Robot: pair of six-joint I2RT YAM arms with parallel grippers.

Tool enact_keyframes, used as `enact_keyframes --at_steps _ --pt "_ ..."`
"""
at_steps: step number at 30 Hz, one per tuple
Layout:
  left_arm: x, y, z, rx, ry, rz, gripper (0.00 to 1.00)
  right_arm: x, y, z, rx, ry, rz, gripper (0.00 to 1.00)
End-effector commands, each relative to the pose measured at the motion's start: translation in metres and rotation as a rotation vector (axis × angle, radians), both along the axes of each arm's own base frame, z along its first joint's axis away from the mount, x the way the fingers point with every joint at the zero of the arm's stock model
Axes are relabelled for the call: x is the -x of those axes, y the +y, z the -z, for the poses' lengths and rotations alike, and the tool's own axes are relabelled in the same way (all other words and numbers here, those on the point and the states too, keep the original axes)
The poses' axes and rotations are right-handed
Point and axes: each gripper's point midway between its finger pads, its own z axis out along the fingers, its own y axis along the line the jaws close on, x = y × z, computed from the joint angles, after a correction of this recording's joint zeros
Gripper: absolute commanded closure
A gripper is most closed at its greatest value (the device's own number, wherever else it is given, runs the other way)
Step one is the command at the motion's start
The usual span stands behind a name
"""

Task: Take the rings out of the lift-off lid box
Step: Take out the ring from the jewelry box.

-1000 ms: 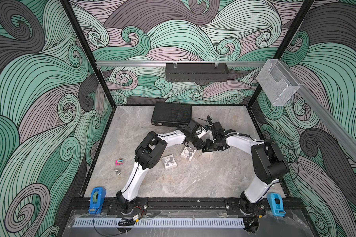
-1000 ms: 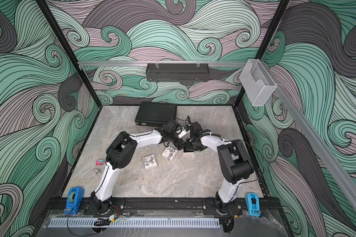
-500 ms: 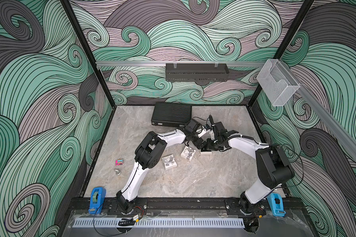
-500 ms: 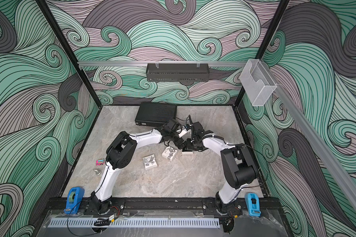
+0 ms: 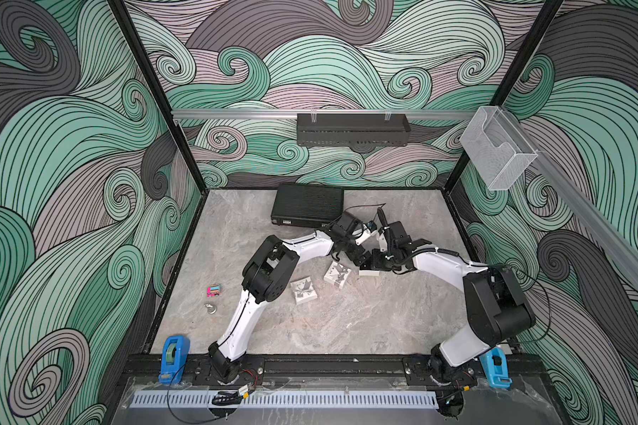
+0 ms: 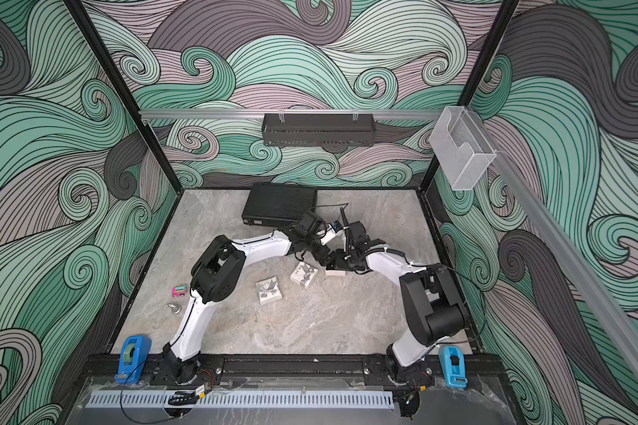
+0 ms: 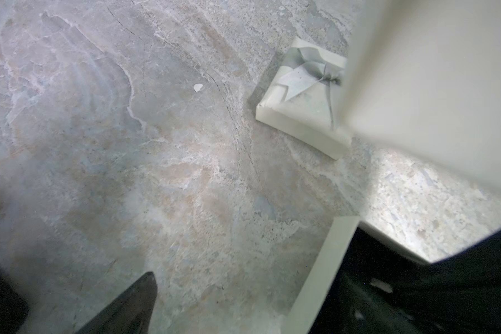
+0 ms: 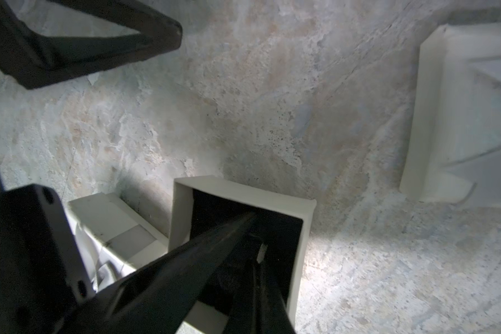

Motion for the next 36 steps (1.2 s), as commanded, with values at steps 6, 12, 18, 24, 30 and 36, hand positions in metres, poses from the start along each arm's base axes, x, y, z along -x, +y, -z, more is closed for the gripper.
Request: enact_keyframes --at_steps 6,12,18,24,30,36 --pt "0.009 0.001 0.026 -0.056 0.062 0.011 0.01 -0.017 0.018 -0.029 -0.094 -0.161 -0.044 1.00" --pt "0.009 0.002 0.027 -0.058 0.063 0.009 0.01 -0.017 0.017 -0.028 -0.098 -0.180 -0.042 1.00" --pt "0.009 0.002 0.027 -0.063 0.062 0.008 0.01 -0.014 0.016 -0.030 -0.096 -0.184 -0.048 1.00" --pt "0.007 0.004 0.008 -0.056 0.038 0.000 0.01 0.002 0.014 -0.049 -0.117 -0.197 -0.075 1.00" --pt "0.003 0.009 -0.025 -0.038 -0.007 -0.042 0.01 0.040 0.009 -0.063 -0.148 -0.170 -0.109 1.00" --pt "-0.003 0.019 -0.061 -0.003 -0.077 -0.101 0.01 0.089 0.008 -0.054 -0.184 -0.105 -0.115 1.00"
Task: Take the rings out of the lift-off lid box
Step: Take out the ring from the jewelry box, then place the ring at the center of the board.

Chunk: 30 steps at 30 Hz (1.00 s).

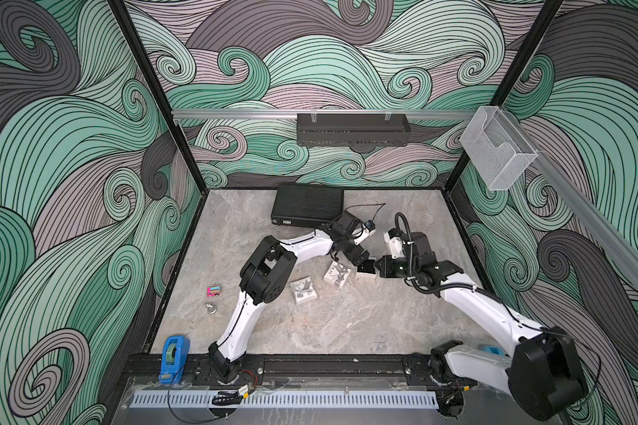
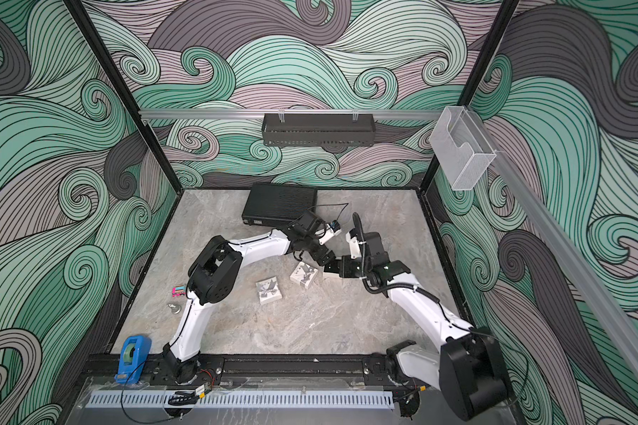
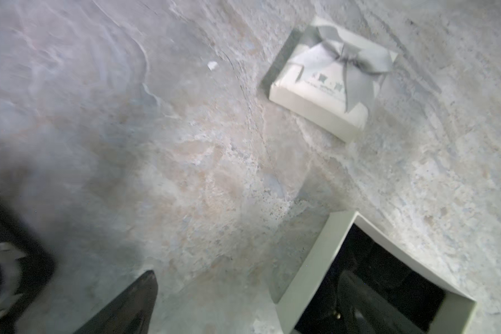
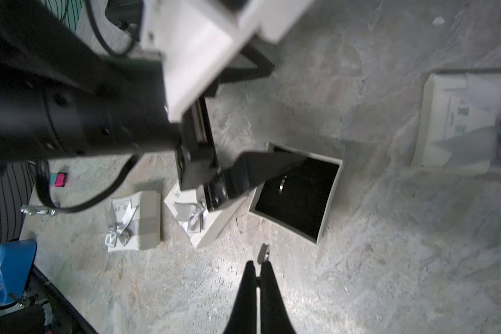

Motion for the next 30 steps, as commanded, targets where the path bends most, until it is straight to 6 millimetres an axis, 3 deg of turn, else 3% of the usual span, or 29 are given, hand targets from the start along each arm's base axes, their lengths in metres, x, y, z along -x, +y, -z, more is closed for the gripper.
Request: enact_keyframes --at_steps 1,6,8,14,20,30 --pt "-0.003 0.004 -0.051 0.051 -0.079 -0.035 0.01 0.037 0.004 0.016 -0.011 0.104 -0.030 1.00" --pt "0.000 0.017 -0.072 0.056 -0.120 -0.060 0.01 0.068 0.026 0.032 -0.060 0.175 -0.090 1.00" --pt "0.002 0.026 -0.074 0.051 -0.127 -0.084 0.01 0.069 0.040 0.036 -0.104 0.181 -0.113 1.00" --pt "0.011 0.049 -0.074 0.075 -0.129 -0.137 0.01 0.080 0.077 0.067 -0.120 0.300 -0.208 1.00" --pt "0.014 0.062 -0.064 0.053 -0.106 -0.161 0.01 0.085 0.105 0.085 -0.128 0.352 -0.261 1.00" --pt "0.009 0.066 -0.063 0.058 -0.103 -0.168 0.01 0.098 0.104 0.102 -0.110 0.405 -0.254 1.00"
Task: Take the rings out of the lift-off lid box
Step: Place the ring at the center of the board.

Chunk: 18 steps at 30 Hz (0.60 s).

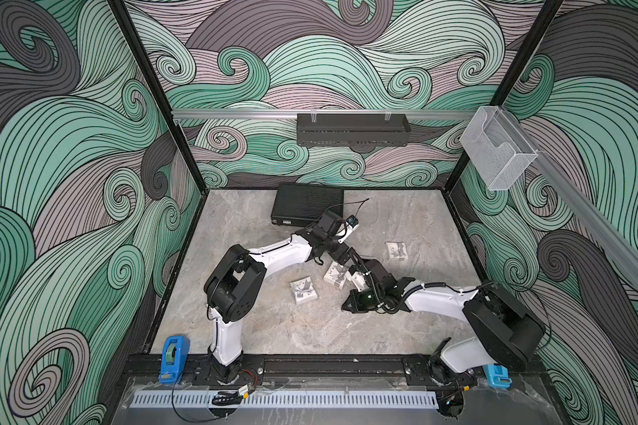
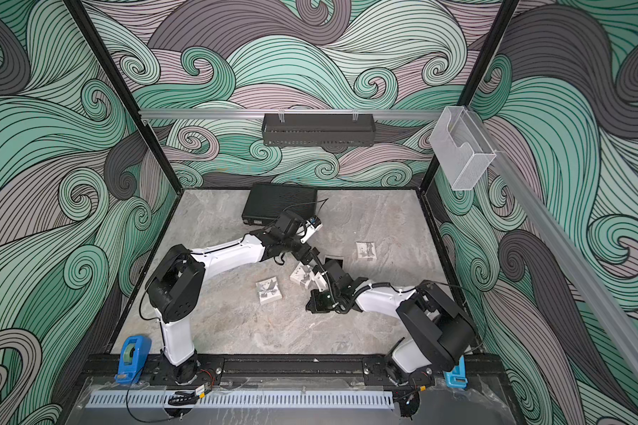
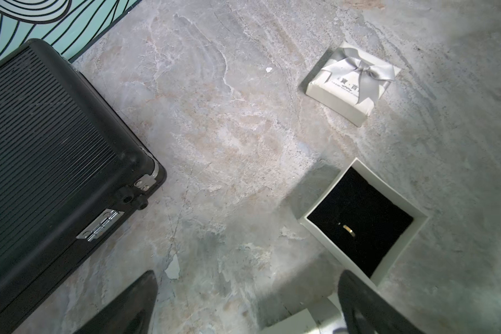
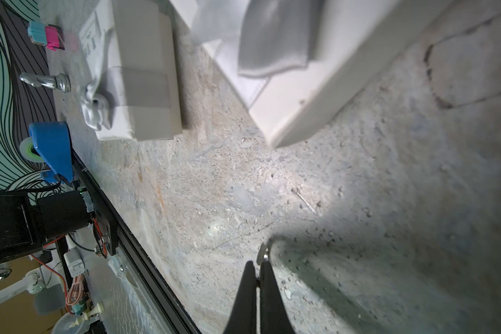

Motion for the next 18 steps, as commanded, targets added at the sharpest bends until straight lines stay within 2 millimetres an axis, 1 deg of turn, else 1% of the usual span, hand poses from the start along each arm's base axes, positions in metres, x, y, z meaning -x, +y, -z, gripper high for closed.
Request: enact_keyframes --at_steps 1,3,7,13,18 --pt "-0.006 0.000 -0.019 0.038 -0.030 -0.016 0.01 0.005 -0.002 0.009 0.015 0.032 0.012 0.97" --pt "-0.006 0.000 -0.018 0.040 -0.028 -0.015 0.01 0.006 -0.004 0.011 0.023 0.034 0.013 0.94" --pt "-0.006 -0.001 -0.018 0.043 -0.023 -0.013 0.01 0.007 -0.007 0.013 0.042 0.034 0.015 0.93" --pt "-0.007 -0.001 -0.018 0.049 -0.021 -0.011 0.01 0.009 -0.012 0.015 0.067 0.037 0.016 0.86" --pt "-0.007 -0.003 -0.018 0.051 -0.019 -0.009 0.01 0.010 -0.016 0.012 0.079 0.026 0.011 0.83"
